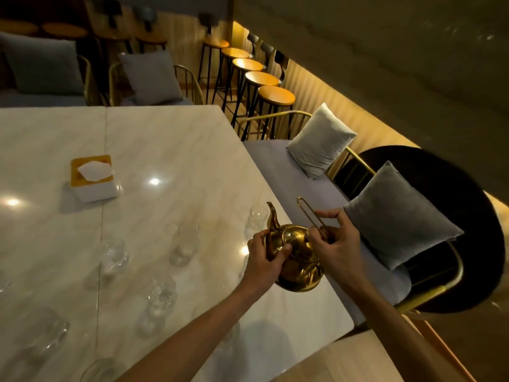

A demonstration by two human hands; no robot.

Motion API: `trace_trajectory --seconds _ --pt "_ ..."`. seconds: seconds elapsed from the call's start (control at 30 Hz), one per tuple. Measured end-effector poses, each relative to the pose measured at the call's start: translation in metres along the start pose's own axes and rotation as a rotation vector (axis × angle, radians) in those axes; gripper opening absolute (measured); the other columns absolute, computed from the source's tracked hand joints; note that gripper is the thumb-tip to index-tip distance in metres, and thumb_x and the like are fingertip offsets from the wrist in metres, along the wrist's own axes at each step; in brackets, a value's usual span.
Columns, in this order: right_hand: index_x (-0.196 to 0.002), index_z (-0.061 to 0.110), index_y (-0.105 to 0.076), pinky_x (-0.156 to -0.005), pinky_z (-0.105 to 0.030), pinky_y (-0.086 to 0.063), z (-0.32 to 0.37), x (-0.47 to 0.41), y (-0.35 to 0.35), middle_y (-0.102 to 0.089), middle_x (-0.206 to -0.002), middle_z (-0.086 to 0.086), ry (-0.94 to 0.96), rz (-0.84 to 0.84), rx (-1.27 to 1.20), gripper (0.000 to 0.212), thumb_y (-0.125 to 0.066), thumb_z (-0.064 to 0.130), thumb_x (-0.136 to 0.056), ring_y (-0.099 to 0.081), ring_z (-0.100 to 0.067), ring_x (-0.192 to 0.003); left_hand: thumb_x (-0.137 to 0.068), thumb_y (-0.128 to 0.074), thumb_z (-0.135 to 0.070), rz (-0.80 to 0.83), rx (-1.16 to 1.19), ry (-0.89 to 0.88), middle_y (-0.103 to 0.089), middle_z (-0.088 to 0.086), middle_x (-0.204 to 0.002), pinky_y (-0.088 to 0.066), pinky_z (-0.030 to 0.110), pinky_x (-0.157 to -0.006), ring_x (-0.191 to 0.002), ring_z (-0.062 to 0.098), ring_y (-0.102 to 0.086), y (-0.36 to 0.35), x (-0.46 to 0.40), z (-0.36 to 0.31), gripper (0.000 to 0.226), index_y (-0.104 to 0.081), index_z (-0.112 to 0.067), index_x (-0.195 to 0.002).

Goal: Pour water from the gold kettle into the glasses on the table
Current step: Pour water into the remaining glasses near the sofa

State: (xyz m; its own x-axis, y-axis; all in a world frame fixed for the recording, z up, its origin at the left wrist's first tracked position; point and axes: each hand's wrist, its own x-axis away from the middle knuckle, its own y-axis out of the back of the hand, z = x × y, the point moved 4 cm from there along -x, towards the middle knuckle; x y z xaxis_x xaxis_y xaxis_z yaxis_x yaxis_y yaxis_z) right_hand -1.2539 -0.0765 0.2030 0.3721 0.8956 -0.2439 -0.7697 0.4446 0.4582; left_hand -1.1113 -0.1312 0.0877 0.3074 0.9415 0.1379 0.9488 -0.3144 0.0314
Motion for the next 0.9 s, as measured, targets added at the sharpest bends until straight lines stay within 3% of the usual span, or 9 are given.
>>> trace_trajectory --seconds 0.2,0.3,0.43,0.63,0.77,0.9 --pt "-0.117 0.04 -0.057 -0.075 -0.042 -0.064 0.044 -0.021 0.003 -0.067 -0.121 0.0 0.145 -0.018 0.0 0.03 -0.067 0.026 -0.092 -0.071 -0.019 -0.102 -0.086 -0.07 -0.054 -0.009 0.06 -0.101 -0.035 -0.003 -0.141 -0.053 0.022 -0.095 -0.127 0.013 -0.048 0.023 -0.008 -0.043 0.068 -0.035 -0.034 -0.141" --pt "-0.126 0.032 -0.058 -0.073 -0.033 -0.064 0.058 -0.027 0.003 -0.069 -0.112 0.014 0.186 -0.014 -0.022 0.034 -0.065 0.029 -0.093 -0.07 -0.01 -0.101 -0.082 -0.071 -0.06 -0.051 0.065 -0.137 -0.036 -0.007 -0.139 -0.054 0.022 -0.094 -0.125 0.011 -0.05 0.031 -0.009 -0.055 0.074 -0.036 -0.034 -0.141" --pt "-0.131 0.037 -0.059 -0.077 -0.026 -0.062 0.062 -0.036 0.003 -0.07 -0.114 0.011 0.229 -0.022 -0.026 0.038 -0.064 0.036 -0.093 -0.068 -0.007 -0.107 -0.079 -0.071 -0.062 -0.09 0.059 -0.138 -0.034 -0.009 -0.139 -0.054 0.018 -0.09 -0.125 0.011 -0.049 0.036 -0.014 -0.063 0.08 -0.033 -0.032 -0.144" --pt "-0.131 0.031 -0.063 -0.082 -0.009 -0.05 0.041 -0.062 0.004 -0.063 -0.118 0.026 0.28 -0.028 0.004 0.041 -0.063 0.04 -0.091 -0.062 -0.002 -0.113 -0.075 -0.072 -0.066 -0.141 0.053 -0.126 -0.034 -0.01 -0.137 -0.056 0.024 -0.094 -0.126 0.014 -0.05 0.026 -0.033 -0.057 0.082 -0.033 -0.036 -0.14" --pt "-0.13 0.028 -0.064 -0.084 -0.026 -0.058 0.011 -0.086 0.006 -0.067 -0.112 0.013 0.279 -0.006 -0.061 0.04 -0.063 0.036 -0.091 -0.066 -0.012 -0.108 -0.077 -0.073 -0.062 -0.168 0.052 -0.103 -0.033 -0.009 -0.139 -0.057 0.019 -0.089 -0.126 0.014 -0.049 0.006 -0.053 -0.045 0.078 -0.033 -0.038 -0.139" --pt "-0.128 0.024 -0.066 -0.078 -0.032 -0.061 -0.025 -0.117 0.011 -0.069 -0.103 0.014 0.269 0.022 -0.12 0.038 -0.065 0.03 -0.09 -0.067 -0.014 -0.101 -0.064 -0.068 -0.078 -0.235 0.063 -0.045 -0.033 -0.011 -0.142 -0.057 0.018 -0.087 -0.129 0.015 -0.048 -0.021 -0.076 -0.035 0.091 -0.032 -0.04 -0.139"
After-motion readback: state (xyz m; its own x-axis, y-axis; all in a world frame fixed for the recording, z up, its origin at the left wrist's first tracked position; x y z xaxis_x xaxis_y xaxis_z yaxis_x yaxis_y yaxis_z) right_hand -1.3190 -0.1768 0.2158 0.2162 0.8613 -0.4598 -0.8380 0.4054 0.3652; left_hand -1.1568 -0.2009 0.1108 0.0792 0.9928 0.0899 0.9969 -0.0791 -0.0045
